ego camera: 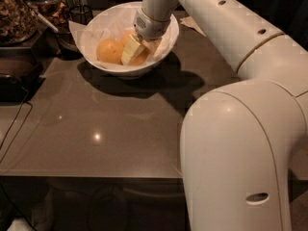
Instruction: Pick orange from white bowl
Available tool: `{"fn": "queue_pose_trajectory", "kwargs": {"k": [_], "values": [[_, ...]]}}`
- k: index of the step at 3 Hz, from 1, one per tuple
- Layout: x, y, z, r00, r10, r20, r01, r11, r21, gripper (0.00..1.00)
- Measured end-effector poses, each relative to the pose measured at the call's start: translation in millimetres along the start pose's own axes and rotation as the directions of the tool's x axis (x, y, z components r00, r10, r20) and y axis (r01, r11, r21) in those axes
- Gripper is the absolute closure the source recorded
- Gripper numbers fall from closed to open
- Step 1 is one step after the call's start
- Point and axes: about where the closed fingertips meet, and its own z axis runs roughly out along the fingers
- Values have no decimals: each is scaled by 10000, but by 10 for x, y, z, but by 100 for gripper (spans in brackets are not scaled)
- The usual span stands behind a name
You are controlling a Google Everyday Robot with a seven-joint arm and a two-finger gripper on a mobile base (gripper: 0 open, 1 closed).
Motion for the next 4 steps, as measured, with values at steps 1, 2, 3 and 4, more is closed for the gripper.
{"fn": "queue_pose_trajectory", "kwargs": {"k": [1, 2, 3, 4], "values": [[5, 11, 122, 10000, -36, -82, 35, 10000, -68, 39], [4, 38, 164, 9998, -113, -153, 112, 9999, -81, 44], [4, 38, 164, 9998, -113, -153, 112, 9999, -81, 61], [4, 38, 164, 9998, -116, -150, 114, 9999, -84, 85]]}}
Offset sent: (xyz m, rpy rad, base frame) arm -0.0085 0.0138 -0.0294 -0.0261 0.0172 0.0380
